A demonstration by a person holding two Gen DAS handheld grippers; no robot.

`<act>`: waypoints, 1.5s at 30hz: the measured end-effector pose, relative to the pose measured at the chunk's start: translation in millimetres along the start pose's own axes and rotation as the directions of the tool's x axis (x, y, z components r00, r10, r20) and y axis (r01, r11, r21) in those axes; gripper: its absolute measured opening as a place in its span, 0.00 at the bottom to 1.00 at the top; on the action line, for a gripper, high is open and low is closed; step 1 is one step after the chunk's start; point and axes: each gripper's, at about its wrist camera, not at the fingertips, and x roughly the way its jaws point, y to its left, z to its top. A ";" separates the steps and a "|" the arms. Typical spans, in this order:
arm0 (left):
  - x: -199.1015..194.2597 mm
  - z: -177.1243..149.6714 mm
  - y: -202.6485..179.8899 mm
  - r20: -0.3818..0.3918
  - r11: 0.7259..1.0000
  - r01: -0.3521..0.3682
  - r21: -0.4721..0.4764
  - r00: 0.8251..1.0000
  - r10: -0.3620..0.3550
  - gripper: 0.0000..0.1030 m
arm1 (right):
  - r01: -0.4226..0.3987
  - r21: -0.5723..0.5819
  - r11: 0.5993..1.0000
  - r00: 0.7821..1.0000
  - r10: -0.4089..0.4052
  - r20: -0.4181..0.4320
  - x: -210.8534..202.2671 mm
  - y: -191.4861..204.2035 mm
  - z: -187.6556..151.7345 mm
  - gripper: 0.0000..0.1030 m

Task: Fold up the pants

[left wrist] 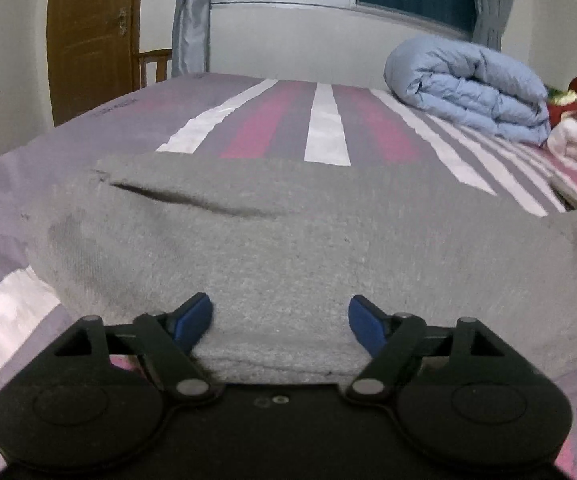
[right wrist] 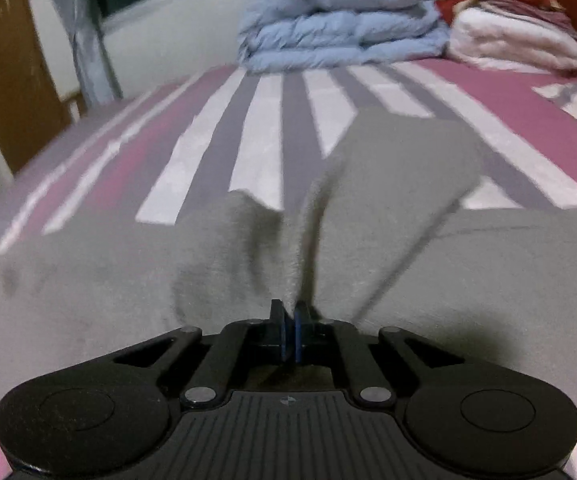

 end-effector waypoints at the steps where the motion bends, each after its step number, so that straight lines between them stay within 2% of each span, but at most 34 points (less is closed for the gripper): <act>1: -1.2 -1.5 0.2 0.007 1.000 0.003 -0.002 1.000 -0.003 0.67 | -0.009 0.037 0.999 1.000 0.010 0.000 -11.3 -11.0 -5.3 0.05; 2: -1.9 -2.2 0.1 0.008 1.000 0.004 0.001 1.000 -0.004 0.67 | -0.027 0.102 0.994 0.999 0.029 -0.021 -19.3 -25.2 -13.8 0.05; 4: 1.0 -0.4 -1.2 0.009 1.000 0.004 0.001 1.000 -0.004 0.67 | -0.032 0.149 0.988 0.997 0.041 -0.058 -27.5 -40.1 -34.6 0.04; 6: 2.0 -0.2 -0.9 0.009 1.000 0.004 0.003 1.000 -0.004 0.67 | -0.063 0.167 0.984 0.997 0.068 -0.026 -37.1 -45.5 -35.9 0.07; 8: 1.4 -0.5 -0.7 0.013 1.000 0.004 -0.002 1.000 -0.004 0.67 | -0.043 0.153 0.987 0.999 0.038 0.037 -48.8 -42.5 -24.0 0.31; 9: 3.1 1.0 -2.0 0.016 1.000 0.003 -0.005 1.000 -0.003 0.67 | -0.026 0.124 0.992 0.998 0.019 0.064 -51.8 -37.7 -17.0 0.63; 10: 3.2 1.1 -2.6 0.018 1.000 0.002 -0.006 1.000 -0.001 0.68 | -0.019 0.084 0.996 0.995 0.010 0.104 -53.4 -31.2 -8.7 0.69; 13: 3.3 0.0 -3.3 0.021 1.000 -0.001 -0.005 1.000 0.002 0.68 | 0.014 -0.061 0.998 0.994 -0.008 0.107 -37.8 -6.6 16.4 0.68; 15: 3.4 -0.5 -3.3 0.021 1.000 -0.001 -0.004 1.000 0.001 0.69 | 0.044 -0.165 0.985 0.995 -0.029 0.096 -19.3 9.6 28.4 0.54; 18: 3.3 -1.1 -3.9 0.023 1.000 -0.006 0.004 1.000 0.006 0.69 | 0.150 -0.367 0.918 0.988 -0.129 0.081 14.3 32.3 33.8 0.54; 20: 4.3 -1.2 -5.0 0.022 1.000 -0.008 0.005 1.000 0.008 0.69 | 0.174 -0.457 0.872 0.985 -0.155 0.080 32.6 34.2 31.6 0.53; 21: 4.3 -1.1 -5.0 0.022 1.000 -0.008 0.006 1.000 0.008 0.69 | 0.168 -0.477 0.862 0.986 -0.146 0.083 36.8 31.8 30.8 0.36; 22: 4.3 -1.0 -4.8 0.022 1.000 -0.007 0.006 1.000 0.007 0.69 | 0.153 -0.465 0.872 0.988 -0.129 0.082 36.7 26.0 31.3 0.03; 24: 3.9 -0.9 -5.0 0.022 1.000 -0.006 0.003 1.000 0.006 0.69 | 0.126 -0.308 0.943 0.990 -0.098 0.104 17.1 -0.2 37.7 0.04; 27: 2.3 -0.6 -3.2 0.029 1.000 0.005 -0.011 1.000 -0.005 0.69 | 0.111 -0.012 0.994 0.979 -0.107 0.173 -40.5 -49.1 36.0 0.04; 29: 1.5 -1.3 0.6 0.033 0.999 0.023 -0.030 0.999 -0.022 0.69 | 0.091 0.183 0.979 0.977 -0.123 0.175 -73.6 -89.3 24.9 0.04; 30: 1.6 -1.3 1.7 0.034 0.999 0.028 -0.036 0.999 -0.027 0.69 | 0.086 0.249 0.965 0.984 -0.122 0.132 -76.7 -107.9 15.8 0.04; 32: 2.4 -1.0 -0.1 0.031 0.999 0.021 -0.030 0.999 -0.020 0.70 | 0.120 0.281 0.952 0.989 -0.139 0.049 -73.0 -129.0 0.1 0.04; 35: 3.1 -0.2 -4.3 0.029 1.000 0.005 -0.017 1.000 -0.004 0.72 | 0.084 0.216 0.973 0.993 -0.100 0.064 -82.7 -130.9 -1.1 0.06; 36: 3.8 0.1 -5.2 0.027 1.000 0.002 -0.011 1.000 -0.001 0.73 | 0.091 0.167 0.982 0.992 -0.104 0.073 -85.8 -125.6 2.2 0.17; 37: 4.4 0.3 -6.0 0.026 1.000 -0.002 -0.008 1.000 0.002 0.73 | 0.098 0.115 0.989 0.990 -0.108 0.086 -88.9 -119.2 4.7 0.37; 39: 5.7 0.4 -8.0 0.024 1.000 -0.009 0.002 1.000 0.009 0.75 | 0.126 -0.051 0.991 0.985 -0.119 0.121 -90.3 -95.8 9.9 0.53; 42: 5.5 0.3 -6.8 0.026 1.000 -0.005 -0.002 1.000 0.005 0.75 | 0.174 -0.311 0.934 0.980 -0.135 0.144 -80.2 -60.9 8.4 0.54; 45: 2.7 1.0 -5.1 0.032 1.000 -0.011 -0.022 0.999 0.012 0.76 | 0.182 -0.449 0.875 0.980 -0.123 0.158 -54.8 -42.2 5.7 0.54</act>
